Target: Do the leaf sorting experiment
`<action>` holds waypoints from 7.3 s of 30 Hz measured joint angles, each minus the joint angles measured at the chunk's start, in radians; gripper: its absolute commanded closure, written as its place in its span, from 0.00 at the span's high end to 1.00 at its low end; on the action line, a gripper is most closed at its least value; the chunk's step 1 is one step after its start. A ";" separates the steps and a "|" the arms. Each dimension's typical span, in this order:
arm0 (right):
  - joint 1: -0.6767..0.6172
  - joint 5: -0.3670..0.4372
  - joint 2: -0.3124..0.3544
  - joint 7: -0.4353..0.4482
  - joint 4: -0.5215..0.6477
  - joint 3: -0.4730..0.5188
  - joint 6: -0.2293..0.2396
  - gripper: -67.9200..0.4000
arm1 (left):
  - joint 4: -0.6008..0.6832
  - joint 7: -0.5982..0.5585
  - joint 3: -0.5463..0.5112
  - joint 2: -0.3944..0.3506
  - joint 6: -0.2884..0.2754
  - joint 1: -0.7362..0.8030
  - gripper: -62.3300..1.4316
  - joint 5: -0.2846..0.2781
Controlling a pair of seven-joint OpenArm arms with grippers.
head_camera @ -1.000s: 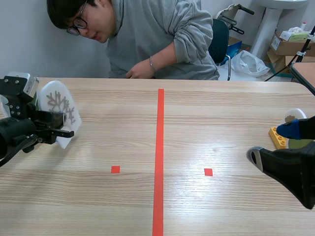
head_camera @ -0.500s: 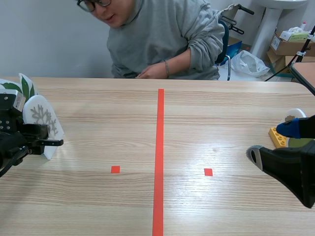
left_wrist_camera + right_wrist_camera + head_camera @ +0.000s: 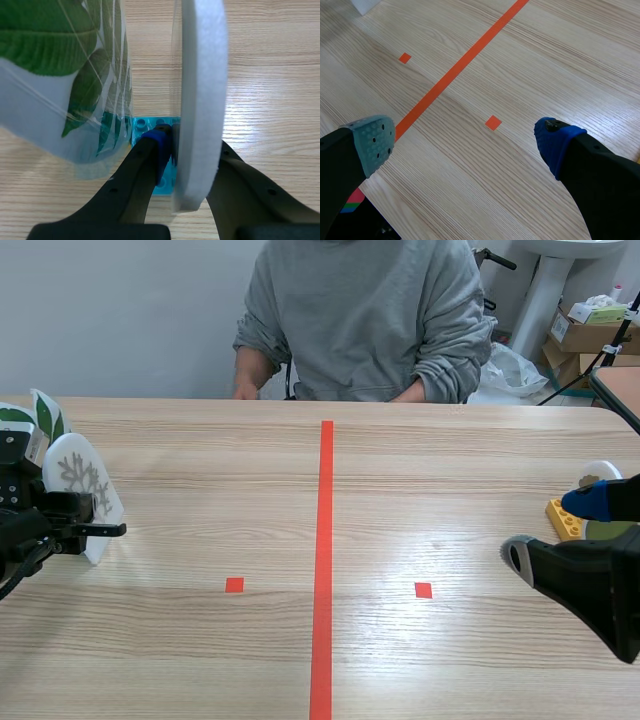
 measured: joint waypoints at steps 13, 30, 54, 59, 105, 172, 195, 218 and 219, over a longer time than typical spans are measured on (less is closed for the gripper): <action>0.000 0.000 0.000 0.000 0.000 0.000 0.000 0.84 | -0.006 0.011 0.000 0.000 0.008 0.008 0.50 0.021; 0.000 0.000 0.000 0.000 0.000 0.000 0.000 0.84 | 0.225 0.039 -0.010 -0.034 0.011 0.130 0.57 0.031; 0.008 -0.011 0.000 0.000 0.000 0.000 0.000 0.84 | 0.855 0.098 -0.143 -0.129 -0.044 0.486 0.57 0.022; 0.008 -0.012 0.000 0.000 0.000 0.000 0.000 0.84 | 0.969 0.101 -0.143 -0.167 -0.103 0.558 0.57 -0.017; 0.008 -0.011 0.000 0.000 0.000 0.000 0.000 0.84 | 1.029 0.113 -0.143 -0.203 -0.270 0.837 0.91 -0.128; 0.008 -0.011 0.000 0.000 0.000 0.000 0.000 0.84 | 1.028 0.089 -0.143 -0.203 -0.270 0.837 0.91 -0.128; 0.008 -0.011 0.000 0.000 0.000 0.000 0.000 0.84 | 1.028 0.089 -0.143 -0.203 -0.270 0.837 0.91 -0.128; 0.181 -0.157 0.013 -0.013 -0.101 -0.002 0.000 0.84 | 1.028 0.082 -0.143 -0.203 -0.270 0.837 0.91 -0.128; 0.202 -0.165 0.023 -0.012 -0.127 -0.009 0.000 0.84 | 1.028 0.082 -0.143 -0.203 -0.270 0.837 0.91 -0.128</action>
